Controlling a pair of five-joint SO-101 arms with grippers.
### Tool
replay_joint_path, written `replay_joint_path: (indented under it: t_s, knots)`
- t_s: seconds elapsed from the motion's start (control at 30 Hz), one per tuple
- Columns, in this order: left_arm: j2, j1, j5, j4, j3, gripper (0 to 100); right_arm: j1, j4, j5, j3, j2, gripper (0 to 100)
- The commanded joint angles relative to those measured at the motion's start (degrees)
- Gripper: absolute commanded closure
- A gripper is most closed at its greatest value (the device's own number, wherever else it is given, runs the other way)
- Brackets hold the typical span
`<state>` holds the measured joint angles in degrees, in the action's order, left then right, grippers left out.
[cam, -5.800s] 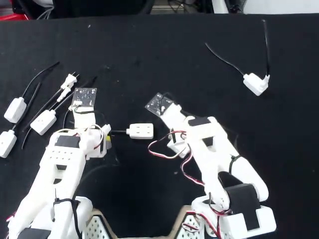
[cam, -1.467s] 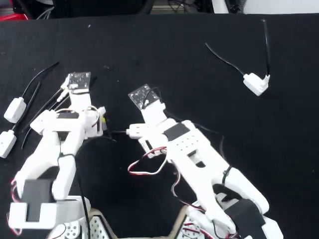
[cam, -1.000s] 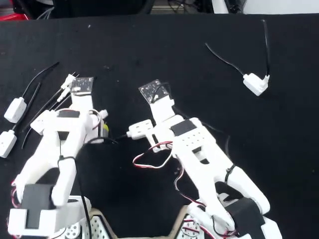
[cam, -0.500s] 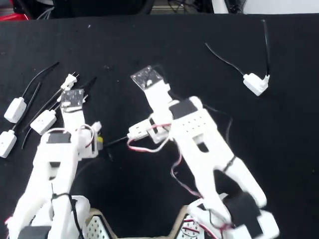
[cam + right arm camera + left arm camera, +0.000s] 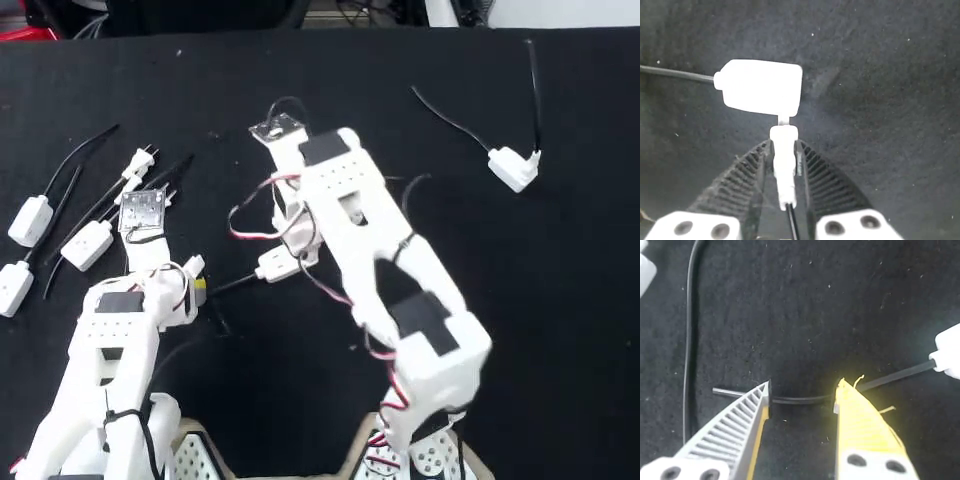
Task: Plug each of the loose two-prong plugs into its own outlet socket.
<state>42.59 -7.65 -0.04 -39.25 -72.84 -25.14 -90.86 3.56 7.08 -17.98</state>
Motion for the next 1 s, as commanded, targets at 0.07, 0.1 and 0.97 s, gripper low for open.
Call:
replay_joint_path:
  t_s: [0.07,0.1,0.97]
  knots:
    - [0.88,-0.40,-0.44,0.70,0.13,78,0.88,-10.11,-0.97,16.31,-6.90,98.8]
    - [0.88,-0.40,-0.44,0.70,0.13,78,0.88,-10.20,-1.05,17.71,-8.13,98.8]
    - [1.14,-0.40,-0.44,0.70,-0.04,78,-1.32,-10.02,-0.62,26.77,-21.23,98.8]
